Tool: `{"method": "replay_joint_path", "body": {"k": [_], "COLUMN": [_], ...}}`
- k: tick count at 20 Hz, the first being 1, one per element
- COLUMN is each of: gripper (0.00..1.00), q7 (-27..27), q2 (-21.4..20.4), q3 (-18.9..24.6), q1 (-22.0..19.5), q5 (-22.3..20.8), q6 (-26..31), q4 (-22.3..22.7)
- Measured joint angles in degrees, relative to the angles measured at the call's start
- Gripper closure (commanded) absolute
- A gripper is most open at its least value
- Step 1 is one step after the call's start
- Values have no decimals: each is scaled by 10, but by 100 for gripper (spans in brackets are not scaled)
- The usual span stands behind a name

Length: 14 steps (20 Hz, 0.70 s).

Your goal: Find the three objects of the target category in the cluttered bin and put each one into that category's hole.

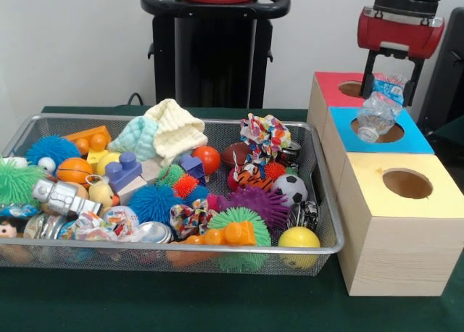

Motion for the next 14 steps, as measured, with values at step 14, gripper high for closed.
{"method": "replay_joint_path", "body": {"k": [14], "gripper": [0], "q7": [0], "q2": [-1], "q3": [0], "q1": [-3], "q5": [10], "q6": [-11], "q4": [1]}}
